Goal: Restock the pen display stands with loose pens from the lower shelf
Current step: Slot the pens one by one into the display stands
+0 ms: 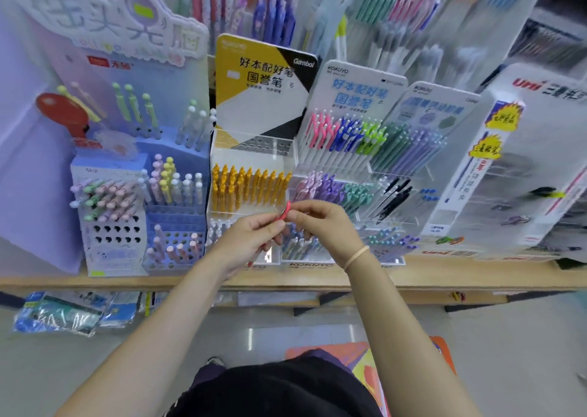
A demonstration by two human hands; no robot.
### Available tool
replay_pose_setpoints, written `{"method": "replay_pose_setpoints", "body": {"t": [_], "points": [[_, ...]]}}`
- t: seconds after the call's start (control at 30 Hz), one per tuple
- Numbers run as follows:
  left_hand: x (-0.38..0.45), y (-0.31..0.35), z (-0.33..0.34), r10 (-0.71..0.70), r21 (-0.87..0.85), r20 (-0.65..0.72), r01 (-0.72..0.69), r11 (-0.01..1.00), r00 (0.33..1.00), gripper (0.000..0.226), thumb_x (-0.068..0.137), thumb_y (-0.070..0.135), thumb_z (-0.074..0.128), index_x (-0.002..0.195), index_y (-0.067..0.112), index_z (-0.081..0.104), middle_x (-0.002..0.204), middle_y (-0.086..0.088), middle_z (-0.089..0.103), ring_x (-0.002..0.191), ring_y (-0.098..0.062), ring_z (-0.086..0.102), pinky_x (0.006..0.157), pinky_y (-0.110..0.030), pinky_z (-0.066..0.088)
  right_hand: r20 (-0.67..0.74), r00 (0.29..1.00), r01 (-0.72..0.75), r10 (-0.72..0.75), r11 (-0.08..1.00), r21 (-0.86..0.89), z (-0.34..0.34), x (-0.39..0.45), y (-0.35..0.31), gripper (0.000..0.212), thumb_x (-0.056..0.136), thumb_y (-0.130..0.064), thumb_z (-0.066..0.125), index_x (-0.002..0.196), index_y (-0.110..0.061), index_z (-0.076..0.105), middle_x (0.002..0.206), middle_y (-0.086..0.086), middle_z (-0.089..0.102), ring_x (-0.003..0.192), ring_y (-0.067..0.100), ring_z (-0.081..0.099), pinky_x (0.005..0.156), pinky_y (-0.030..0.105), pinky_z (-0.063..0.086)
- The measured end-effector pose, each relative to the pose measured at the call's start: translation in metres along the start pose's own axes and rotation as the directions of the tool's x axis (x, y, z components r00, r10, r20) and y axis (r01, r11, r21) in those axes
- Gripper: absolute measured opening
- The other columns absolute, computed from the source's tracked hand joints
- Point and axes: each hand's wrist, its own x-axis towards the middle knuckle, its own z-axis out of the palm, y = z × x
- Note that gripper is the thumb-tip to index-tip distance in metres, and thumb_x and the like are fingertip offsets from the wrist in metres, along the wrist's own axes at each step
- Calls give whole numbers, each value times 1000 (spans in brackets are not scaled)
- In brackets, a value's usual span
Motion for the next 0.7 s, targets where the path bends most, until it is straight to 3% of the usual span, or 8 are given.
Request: {"method": "replay_pose_setpoints", "body": {"t": [0.1, 0.17, 0.33, 0.4, 0.47, 0.6, 0.7], "points": [[16, 25, 29, 63, 124, 16, -64, 990, 998, 17, 100, 15, 58, 104, 24, 73, 69, 8, 65, 59, -5, 51, 48, -19, 36, -60, 998, 31, -28, 998, 48, -34, -4, -12, 10, 90, -9, 70, 100, -8, 73, 77, -2, 69, 63, 3, 58, 60, 20, 45], [27, 35, 54, 92, 148, 45, -98, 984, 995, 17, 100, 13, 59, 103, 21, 73, 72, 5, 65, 63, -6, 55, 55, -18, 41, -98, 994, 54, -47, 996, 65, -58, -9, -14, 10, 90, -9, 70, 100, -6, 73, 75, -4, 68, 61, 0, 58, 59, 16, 44], [61, 36, 139, 76, 202, 87, -93, 975, 993, 14, 101, 15, 58, 98, 19, 72, 83, -1, 73, 76, -8, 67, 67, -18, 47, -242, 966, 123, -92, 986, 117, -142, -31, 7, 7, 93, -7, 66, 98, -5, 70, 77, 1, 69, 71, 8, 63, 60, 23, 48], [83, 27, 184, 128, 327, 59, -140, 935, 990, 11, 100, 19, 60, 104, 19, 71, 92, 2, 72, 85, -11, 65, 77, -24, 46, -355, 932, 143, -78, 977, 161, -193, -45, 24, 10, 96, -8, 62, 102, -3, 67, 79, 3, 70, 75, 12, 67, 65, 28, 53], [105, 14, 234, 239, 530, 34, -220, 819, 970, 23, 98, 22, 64, 120, 14, 68, 110, 1, 66, 100, -12, 59, 89, -22, 39, -466, 883, 173, -54, 961, 217, -253, -62, 45, 6, 97, -8, 60, 99, -6, 65, 78, 1, 72, 77, 15, 70, 67, 31, 56], [140, -10, 339, 444, 762, 162, -398, 511, 881, 57, 94, 43, 51, 142, 12, 51, 150, -7, 44, 140, -18, 32, 114, -21, 15, -615, 784, 251, -78, 947, 200, -376, -88, 89, 5, 98, -10, 60, 99, -12, 64, 89, 8, 72, 84, 22, 70, 69, 30, 56], [174, -29, 399, 538, 894, 195, -375, 246, 820, 67, 96, 41, 46, 155, 13, 33, 166, -6, 20, 154, -19, 8, 124, -31, -1, -632, 766, 274, -117, 949, 157, -450, -87, 113, 8, 98, -9, 59, 104, -12, 62, 96, 11, 71, 90, 22, 70, 72, 28, 57]]}}
